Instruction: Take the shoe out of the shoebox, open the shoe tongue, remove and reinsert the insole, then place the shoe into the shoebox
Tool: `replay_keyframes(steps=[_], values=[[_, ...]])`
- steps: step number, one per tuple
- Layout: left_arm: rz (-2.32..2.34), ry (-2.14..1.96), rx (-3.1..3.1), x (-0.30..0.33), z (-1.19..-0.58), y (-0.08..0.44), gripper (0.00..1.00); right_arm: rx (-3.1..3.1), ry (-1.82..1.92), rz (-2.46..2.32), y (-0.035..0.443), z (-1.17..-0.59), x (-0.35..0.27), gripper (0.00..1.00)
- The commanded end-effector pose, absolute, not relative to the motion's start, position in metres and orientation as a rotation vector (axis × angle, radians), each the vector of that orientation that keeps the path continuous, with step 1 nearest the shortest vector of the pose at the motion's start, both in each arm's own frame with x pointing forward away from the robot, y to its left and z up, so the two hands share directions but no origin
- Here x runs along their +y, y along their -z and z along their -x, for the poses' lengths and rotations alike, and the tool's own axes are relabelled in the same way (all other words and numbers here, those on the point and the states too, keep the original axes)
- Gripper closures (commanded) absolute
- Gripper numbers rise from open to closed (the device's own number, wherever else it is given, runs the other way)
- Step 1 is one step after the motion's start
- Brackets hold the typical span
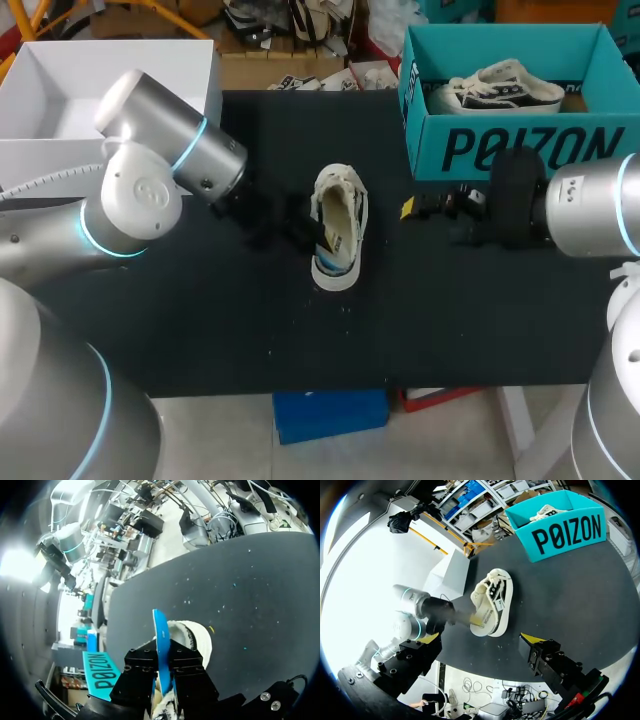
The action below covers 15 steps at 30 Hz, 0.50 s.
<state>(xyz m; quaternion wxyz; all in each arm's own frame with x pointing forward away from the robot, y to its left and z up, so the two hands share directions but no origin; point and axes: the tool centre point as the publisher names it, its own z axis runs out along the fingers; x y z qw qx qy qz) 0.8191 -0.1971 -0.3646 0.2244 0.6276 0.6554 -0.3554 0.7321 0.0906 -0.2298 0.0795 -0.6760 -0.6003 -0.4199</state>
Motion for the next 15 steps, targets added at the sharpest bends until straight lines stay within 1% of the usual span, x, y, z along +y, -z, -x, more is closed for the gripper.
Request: replay_keyframes(steps=[1, 7, 8, 9, 10, 12, 15], values=[[-1.729, 0.968, 1.817, -0.202, -0.824, 0.367, 1.00, -1.797, 1.254, 2.025, 0.230, -0.732, 0.091, 0.00], [-1.723, 0.981, 1.810, -0.202, -0.823, 0.367, 1.00, -1.797, 1.254, 2.025, 0.230, -0.732, 0.091, 0.00], [-1.723, 0.985, 1.806, -0.201, -0.822, 0.366, 0.94, -1.797, 1.254, 2.025, 0.230, -0.732, 0.091, 0.00], [-1.720, 0.997, 1.799, -0.200, -0.821, 0.364, 0.65, -1.797, 1.254, 2.025, 0.230, -0.732, 0.091, 0.00], [-1.713, 1.009, 1.791, -0.199, -0.820, 0.362, 0.55, -1.797, 1.254, 2.025, 0.230, -0.732, 0.091, 0.00], [-1.694, 1.040, 1.781, -0.196, -0.819, 0.356, 0.00, -1.797, 1.254, 2.025, 0.230, -0.732, 0.091, 0.00], [-1.662, 1.056, 1.765, -0.193, -0.819, 0.343, 0.00, -1.797, 1.254, 2.025, 0.230, -0.732, 0.091, 0.00]])
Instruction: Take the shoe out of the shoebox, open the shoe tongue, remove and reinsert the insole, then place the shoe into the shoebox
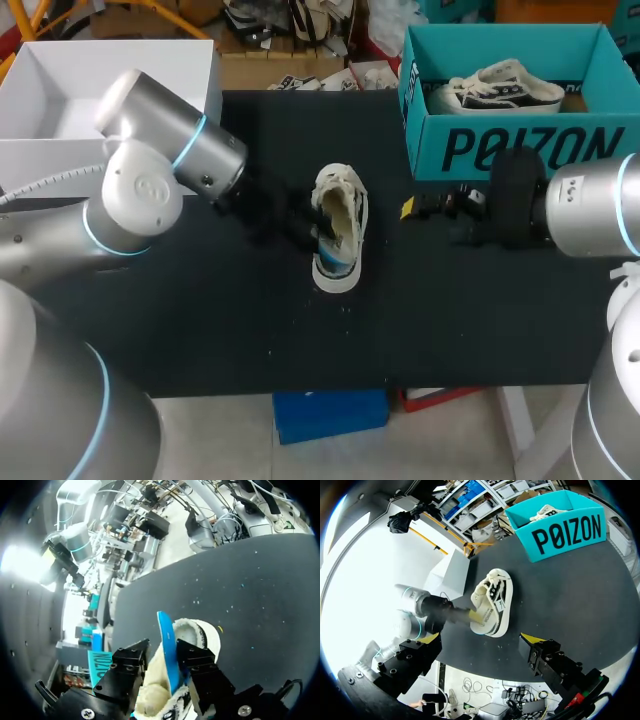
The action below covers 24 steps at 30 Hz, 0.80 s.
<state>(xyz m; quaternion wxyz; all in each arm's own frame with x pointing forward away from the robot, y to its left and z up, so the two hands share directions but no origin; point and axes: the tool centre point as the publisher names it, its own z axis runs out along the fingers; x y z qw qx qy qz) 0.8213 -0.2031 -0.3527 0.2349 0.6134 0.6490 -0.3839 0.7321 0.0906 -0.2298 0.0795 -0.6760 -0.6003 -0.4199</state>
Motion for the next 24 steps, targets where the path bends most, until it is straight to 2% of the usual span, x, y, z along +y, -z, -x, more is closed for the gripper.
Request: replay_keyframes(steps=[1, 12, 14, 16, 18, 19, 24], values=[[-1.653, 1.055, 1.760, -0.192, -0.821, 0.339, 0.00, -1.797, 1.254, 2.025, 0.230, -0.732, 0.091, 0.00], [-1.552, 1.000, 1.756, -0.200, -0.853, 0.305, 0.00, -1.797, 1.254, 2.025, 0.230, -0.732, 0.091, 0.00], [-1.531, 0.970, 1.774, -0.202, -0.862, 0.301, 0.15, -1.797, 1.254, 2.025, 0.230, -0.732, 0.091, 0.00], [-1.520, 0.931, 1.795, -0.205, -0.871, 0.298, 0.21, -1.797, 1.254, 2.025, 0.230, -0.732, 0.091, 0.00], [-1.509, 0.888, 1.820, -0.207, -0.879, 0.294, 0.33, -1.797, 1.254, 2.025, 0.230, -0.732, 0.091, 0.00], [-1.510, 0.861, 1.830, -0.209, -0.882, 0.292, 0.36, -1.797, 1.254, 2.025, 0.230, -0.732, 0.091, 0.00], [-1.514, 0.790, 1.865, -0.217, -0.893, 0.286, 0.30, -1.797, 1.254, 2.025, 0.230, -0.732, 0.091, 0.00]])
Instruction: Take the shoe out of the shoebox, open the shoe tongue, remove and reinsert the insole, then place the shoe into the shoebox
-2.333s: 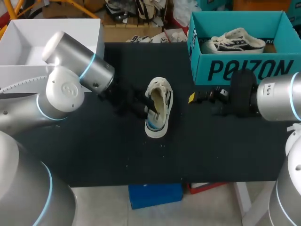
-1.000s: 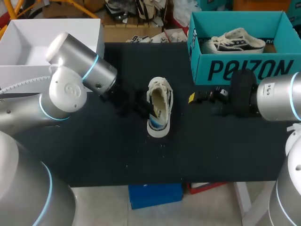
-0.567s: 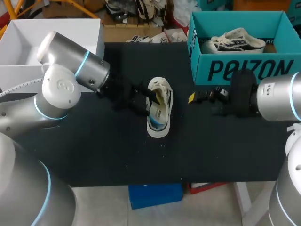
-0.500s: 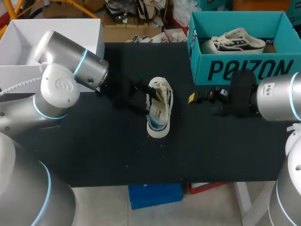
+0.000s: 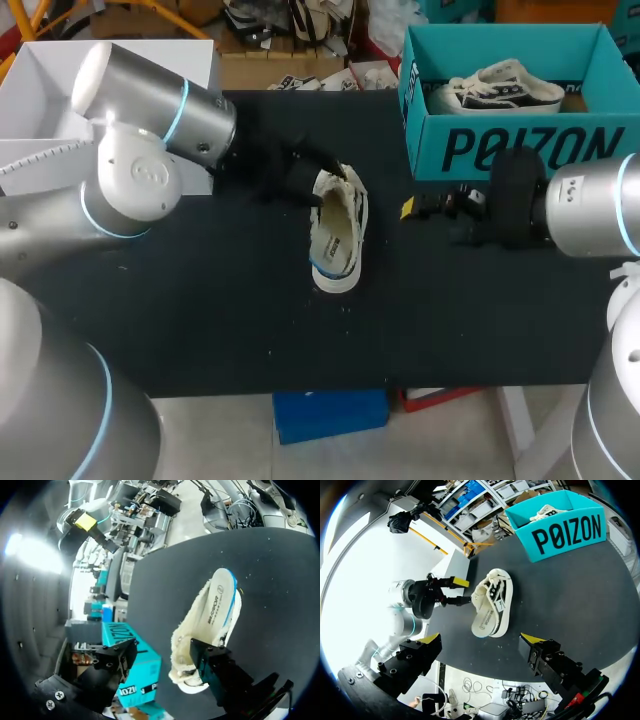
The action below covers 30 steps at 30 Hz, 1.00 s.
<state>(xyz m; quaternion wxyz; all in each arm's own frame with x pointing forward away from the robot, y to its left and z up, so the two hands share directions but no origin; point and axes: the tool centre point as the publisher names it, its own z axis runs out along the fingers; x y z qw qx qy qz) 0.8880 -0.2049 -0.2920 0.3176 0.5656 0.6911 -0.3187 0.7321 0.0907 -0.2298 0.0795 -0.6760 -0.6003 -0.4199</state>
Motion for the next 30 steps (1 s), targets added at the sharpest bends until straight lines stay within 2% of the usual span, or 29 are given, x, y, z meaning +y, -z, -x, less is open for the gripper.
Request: replay_keyframes(steps=[1, 12, 28, 30], values=[[-1.521, 0.765, 1.875, -0.218, -0.893, 0.285, 0.30, -1.797, 1.254, 2.025, 0.230, -0.732, 0.091, 0.00], [-1.580, 0.667, 2.014, -0.216, -0.892, 0.299, 0.19, -1.797, 1.254, 2.025, 0.230, -0.732, 0.091, 0.00], [-1.490, 0.569, 2.126, -0.226, -0.920, 0.321, 0.21, -1.797, 1.254, 2.025, 0.230, -0.732, 0.091, 0.00], [-1.494, 0.541, 2.128, -0.228, -0.922, 0.321, 0.26, -1.797, 1.254, 2.025, 0.230, -0.732, 0.091, 0.00]])
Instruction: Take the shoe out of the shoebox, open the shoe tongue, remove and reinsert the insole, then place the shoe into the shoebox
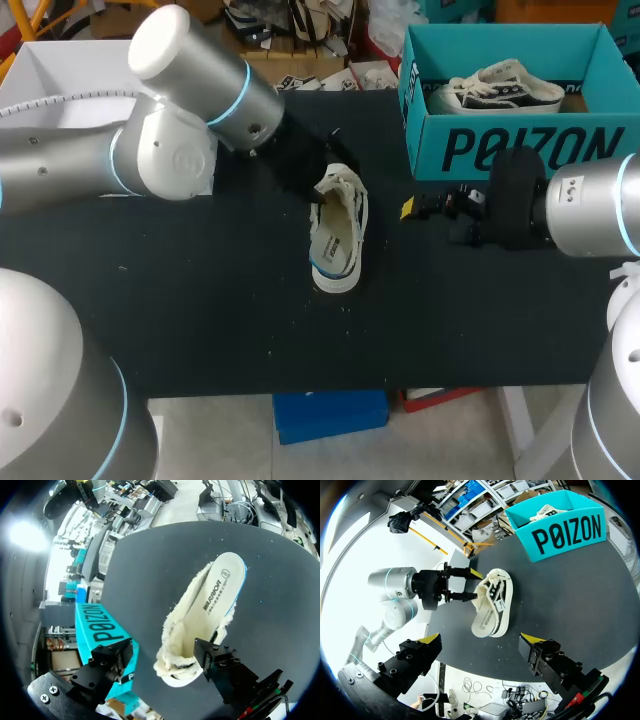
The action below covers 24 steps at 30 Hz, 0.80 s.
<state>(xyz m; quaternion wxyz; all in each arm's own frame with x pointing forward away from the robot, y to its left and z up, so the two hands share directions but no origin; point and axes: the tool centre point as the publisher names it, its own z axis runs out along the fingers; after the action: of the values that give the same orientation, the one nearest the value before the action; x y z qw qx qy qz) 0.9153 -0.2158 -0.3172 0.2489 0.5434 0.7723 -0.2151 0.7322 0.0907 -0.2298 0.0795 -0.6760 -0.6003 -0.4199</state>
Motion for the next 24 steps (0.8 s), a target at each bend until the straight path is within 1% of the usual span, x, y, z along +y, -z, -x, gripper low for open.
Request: replay_keyframes(steps=[1, 2, 3, 6, 8, 9, 15, 17, 18, 21, 24], values=[[-1.495, 0.536, 2.128, -0.229, -0.922, 0.321, 0.33, -1.797, 1.254, 2.025, 0.230, -0.732, 0.091, 0.00], [-1.498, 0.521, 2.132, -0.230, -0.920, 0.321, 0.43, -1.797, 1.254, 2.025, 0.230, -0.732, 0.091, 0.00], [-1.501, 0.517, 2.136, -0.231, -0.919, 0.322, 0.48, -1.797, 1.254, 2.025, 0.230, -0.732, 0.091, 0.00], [-1.510, 0.500, 2.159, -0.232, -0.918, 0.327, 0.47, -1.797, 1.254, 2.025, 0.230, -0.732, 0.091, 0.00], [-1.511, 0.489, 2.173, -0.231, -0.918, 0.330, 0.54, -1.797, 1.254, 2.025, 0.230, -0.732, 0.091, 0.00], [-1.515, 0.477, 2.179, -0.231, -0.917, 0.332, 0.55, -1.797, 1.254, 2.025, 0.230, -0.732, 0.091, 0.00], [-1.537, 0.421, 2.199, -0.224, -0.914, 0.334, 0.52, -1.797, 1.254, 2.025, 0.230, -0.732, 0.091, 0.00], [-1.528, 0.411, 2.210, -0.220, -0.916, 0.336, 0.49, -1.797, 1.254, 2.025, 0.230, -0.732, 0.091, 0.00], [-1.521, 0.410, 2.215, -0.218, -0.918, 0.337, 0.45, -1.797, 1.254, 2.025, 0.230, -0.732, 0.091, 0.00], [-1.523, 0.371, 2.222, -0.217, -0.920, 0.338, 0.45, -1.797, 1.254, 2.025, 0.230, -0.732, 0.091, 0.00], [-1.520, 0.346, 2.223, -0.218, -0.923, 0.340, 0.49, -1.797, 1.254, 2.025, 0.230, -0.732, 0.091, 0.00]])
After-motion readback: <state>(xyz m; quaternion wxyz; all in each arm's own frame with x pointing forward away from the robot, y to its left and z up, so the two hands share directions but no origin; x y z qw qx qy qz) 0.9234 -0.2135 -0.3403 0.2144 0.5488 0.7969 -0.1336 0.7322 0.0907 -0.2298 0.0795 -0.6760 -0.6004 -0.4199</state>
